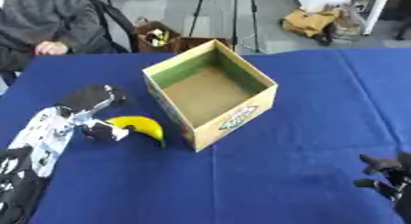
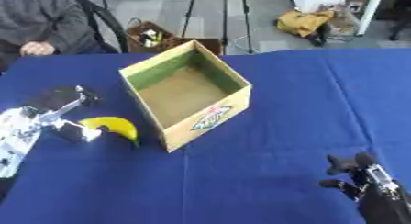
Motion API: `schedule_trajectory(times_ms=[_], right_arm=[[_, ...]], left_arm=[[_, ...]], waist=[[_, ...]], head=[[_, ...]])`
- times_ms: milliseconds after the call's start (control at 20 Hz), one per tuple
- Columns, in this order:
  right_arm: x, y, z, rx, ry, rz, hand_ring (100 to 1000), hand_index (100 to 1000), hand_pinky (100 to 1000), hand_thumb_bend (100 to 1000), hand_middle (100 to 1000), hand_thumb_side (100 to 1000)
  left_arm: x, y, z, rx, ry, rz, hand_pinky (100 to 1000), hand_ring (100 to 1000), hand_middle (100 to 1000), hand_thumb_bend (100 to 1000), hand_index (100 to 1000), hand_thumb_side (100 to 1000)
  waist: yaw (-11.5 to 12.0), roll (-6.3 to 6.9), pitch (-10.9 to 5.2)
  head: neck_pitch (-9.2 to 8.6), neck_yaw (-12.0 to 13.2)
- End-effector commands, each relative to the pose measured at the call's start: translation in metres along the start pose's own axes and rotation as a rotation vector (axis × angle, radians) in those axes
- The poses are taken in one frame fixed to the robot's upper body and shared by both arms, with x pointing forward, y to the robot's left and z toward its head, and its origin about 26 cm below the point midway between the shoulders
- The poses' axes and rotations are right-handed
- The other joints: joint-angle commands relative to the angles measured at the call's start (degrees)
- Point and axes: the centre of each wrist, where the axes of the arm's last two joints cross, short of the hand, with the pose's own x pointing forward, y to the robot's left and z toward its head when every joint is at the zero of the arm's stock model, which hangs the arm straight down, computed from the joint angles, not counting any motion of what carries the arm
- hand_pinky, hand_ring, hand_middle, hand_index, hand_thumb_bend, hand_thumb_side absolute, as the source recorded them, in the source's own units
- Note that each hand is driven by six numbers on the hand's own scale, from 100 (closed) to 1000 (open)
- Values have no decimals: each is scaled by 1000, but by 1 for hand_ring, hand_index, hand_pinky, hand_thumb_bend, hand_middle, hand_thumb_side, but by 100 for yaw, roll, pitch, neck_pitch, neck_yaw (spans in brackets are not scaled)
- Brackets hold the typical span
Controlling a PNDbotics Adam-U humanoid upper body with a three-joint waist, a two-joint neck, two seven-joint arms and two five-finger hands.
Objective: Pick up objects on the table and place them in the box.
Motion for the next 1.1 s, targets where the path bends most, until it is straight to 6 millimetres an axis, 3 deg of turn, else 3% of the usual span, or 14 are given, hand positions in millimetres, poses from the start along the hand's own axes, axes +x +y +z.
schedule_trajectory(times_ms=[50,750,1100], right_arm=[[7,-1,-2,7,-17,16,965,624,649,100,538,773],[7,-1,-2,7,-15,17,965,624,649,100,538,774],[7,-1,-2,9,-17,19,965,624,650,100,538,772]], left_arm=[[-4,8,-1,27,15,-54,714,603,590,359,759,320],[-8,0,-2,25,37,-46,697,564,541,262,727,236],[-9,1,-2,28,47,-36,679,529,498,140,684,149]], waist=[[-1,-13,-76],[5,-6,-78],[10,-16,-72]], head=[[-60,18],[-53,15],[-54,16]])
